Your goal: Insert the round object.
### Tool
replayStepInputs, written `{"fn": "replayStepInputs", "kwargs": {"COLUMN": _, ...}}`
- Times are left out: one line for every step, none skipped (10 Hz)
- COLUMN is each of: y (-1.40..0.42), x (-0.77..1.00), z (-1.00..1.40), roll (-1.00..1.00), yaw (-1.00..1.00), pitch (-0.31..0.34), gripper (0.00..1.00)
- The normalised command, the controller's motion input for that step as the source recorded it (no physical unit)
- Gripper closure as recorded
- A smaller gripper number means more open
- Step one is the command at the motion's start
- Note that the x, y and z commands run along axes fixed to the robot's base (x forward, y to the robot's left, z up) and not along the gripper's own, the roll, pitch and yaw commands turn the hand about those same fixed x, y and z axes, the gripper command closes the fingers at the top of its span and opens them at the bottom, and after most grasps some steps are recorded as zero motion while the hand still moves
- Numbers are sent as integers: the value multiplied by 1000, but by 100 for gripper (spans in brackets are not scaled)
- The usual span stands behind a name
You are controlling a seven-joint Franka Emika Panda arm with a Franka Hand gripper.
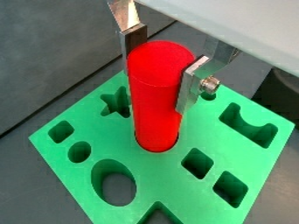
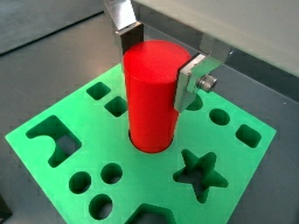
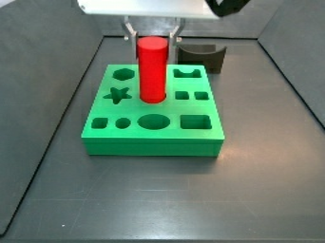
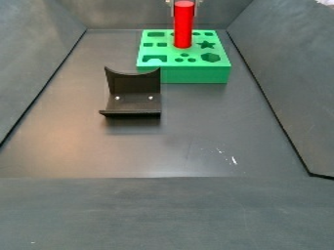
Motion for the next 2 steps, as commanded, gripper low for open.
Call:
{"fn": "replayStepInputs", "kwargs": {"y": 0, "x": 0, "z": 0, "roll": -6, "yaw": 0, "pitch": 0, "gripper": 100}}
{"fn": "replayStepInputs", "kwargs": {"y": 0, "x": 0, "z": 0, "roll": 0, "yaw": 0, "pitch": 0, "gripper": 100}}
